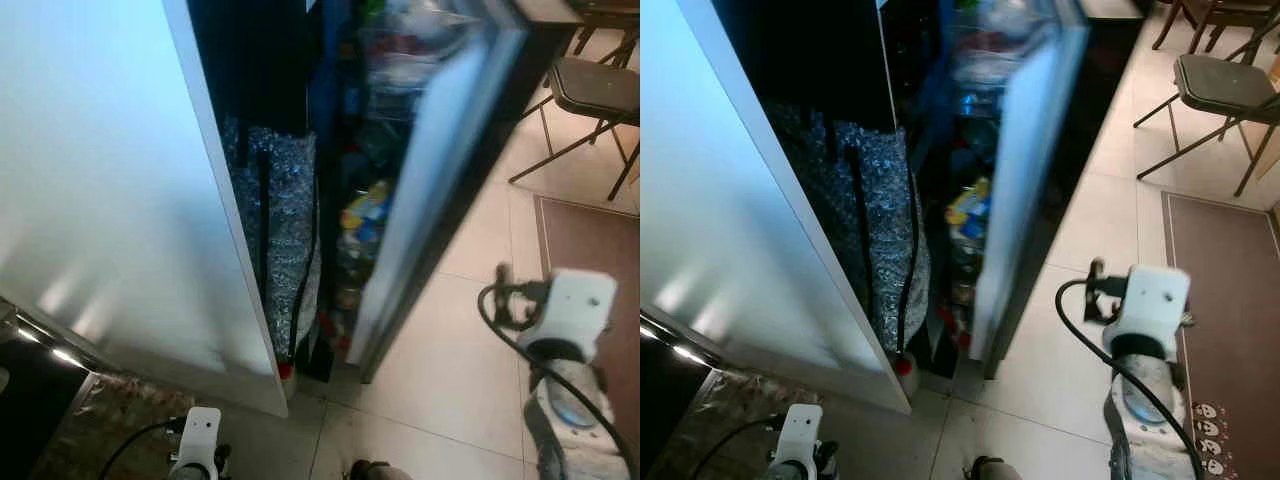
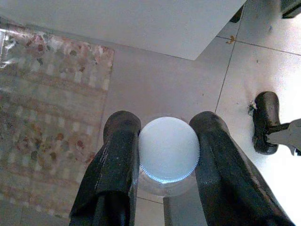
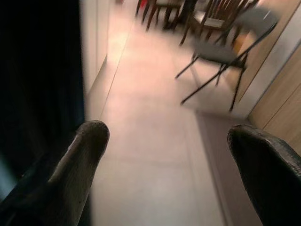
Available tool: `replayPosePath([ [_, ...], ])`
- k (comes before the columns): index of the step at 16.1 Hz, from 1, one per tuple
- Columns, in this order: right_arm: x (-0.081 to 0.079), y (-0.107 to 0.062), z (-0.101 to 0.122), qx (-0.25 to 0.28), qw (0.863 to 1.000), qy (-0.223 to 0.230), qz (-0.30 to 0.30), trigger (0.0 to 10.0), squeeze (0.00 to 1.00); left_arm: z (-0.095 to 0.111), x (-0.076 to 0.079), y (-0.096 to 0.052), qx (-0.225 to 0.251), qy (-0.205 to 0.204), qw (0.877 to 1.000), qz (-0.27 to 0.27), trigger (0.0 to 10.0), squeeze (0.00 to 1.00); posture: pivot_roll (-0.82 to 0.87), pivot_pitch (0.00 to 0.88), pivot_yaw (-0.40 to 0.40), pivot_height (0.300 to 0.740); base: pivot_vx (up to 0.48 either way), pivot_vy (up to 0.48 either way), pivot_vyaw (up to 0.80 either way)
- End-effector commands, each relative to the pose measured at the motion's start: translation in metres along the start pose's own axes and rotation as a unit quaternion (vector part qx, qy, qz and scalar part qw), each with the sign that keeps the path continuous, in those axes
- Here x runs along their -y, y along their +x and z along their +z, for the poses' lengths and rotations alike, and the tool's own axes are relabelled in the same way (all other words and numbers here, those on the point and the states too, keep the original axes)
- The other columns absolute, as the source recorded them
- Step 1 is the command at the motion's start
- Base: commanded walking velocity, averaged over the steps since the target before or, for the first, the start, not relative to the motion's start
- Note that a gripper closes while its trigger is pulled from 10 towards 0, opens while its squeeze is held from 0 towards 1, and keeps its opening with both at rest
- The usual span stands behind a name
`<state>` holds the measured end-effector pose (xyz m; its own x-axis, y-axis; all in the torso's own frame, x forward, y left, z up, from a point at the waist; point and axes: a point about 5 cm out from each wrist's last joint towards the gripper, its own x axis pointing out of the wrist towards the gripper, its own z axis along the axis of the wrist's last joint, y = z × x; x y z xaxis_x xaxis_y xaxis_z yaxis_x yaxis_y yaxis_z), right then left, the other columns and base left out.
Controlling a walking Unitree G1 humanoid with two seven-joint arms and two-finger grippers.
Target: Restocking fridge
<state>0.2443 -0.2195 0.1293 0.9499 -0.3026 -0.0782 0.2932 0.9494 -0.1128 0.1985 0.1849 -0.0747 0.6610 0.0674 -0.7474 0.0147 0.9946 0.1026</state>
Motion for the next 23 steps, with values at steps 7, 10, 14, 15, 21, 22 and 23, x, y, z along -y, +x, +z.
replayPosePath([
  [7,-0.009,-0.038,-0.183,-0.335,0.924,-0.078,0.167,10.0,0.0,-0.009,0.001,-0.002,-0.022,0.007,1.0,-0.003,10.0,0.0,-0.1,0.158,-0.004,0.74,0.0,0.0,0.0],
  [10,-0.012,-0.061,-0.211,-0.398,0.894,-0.069,0.196,10.0,0.0,-0.01,0.0,-0.002,-0.023,0.008,1.0,-0.004,10.0,0.0,-0.1,0.154,-0.007,0.74,0.0,0.0,0.0],
  [14,-0.008,-0.088,-0.235,-0.451,0.885,-0.003,0.115,10.0,0.0,-0.015,-0.002,-0.003,-0.033,0.016,0.999,-0.005,10.0,0.0,-0.1,0.144,0.01,0.74,0.0,0.0,0.0],
  [15,-0.013,-0.084,-0.233,-0.438,0.89,-0.004,0.127,10.0,0.0,-0.015,-0.002,-0.003,-0.033,0.017,0.999,-0.007,10.0,0.0,-0.1,0.141,0.007,0.74,0.0,0.0,0.0],
  [21,-0.02,-0.071,-0.224,-0.393,0.91,-0.009,0.132,10.0,0.0,-0.015,0.003,-0.003,-0.034,0.02,0.999,-0.014,10.0,0.0,-0.09,0.124,0.001,0.74,0.0,0.0,0.0],
  [22,-0.02,-0.071,-0.224,-0.393,0.91,-0.009,0.132,10.0,0.0,-0.015,0.003,-0.003,-0.034,0.02,0.999,-0.014,10.0,0.0,-0.09,0.124,0.001,0.74,0.0,0.0,0.0],
  [23,-0.02,-0.071,-0.225,-0.392,0.91,-0.009,0.132,10.0,0.0,-0.015,0.003,-0.003,-0.034,0.02,0.999,-0.014,10.0,0.0,-0.09,0.124,0.001,0.74,0.0,0.0,0.0],
])
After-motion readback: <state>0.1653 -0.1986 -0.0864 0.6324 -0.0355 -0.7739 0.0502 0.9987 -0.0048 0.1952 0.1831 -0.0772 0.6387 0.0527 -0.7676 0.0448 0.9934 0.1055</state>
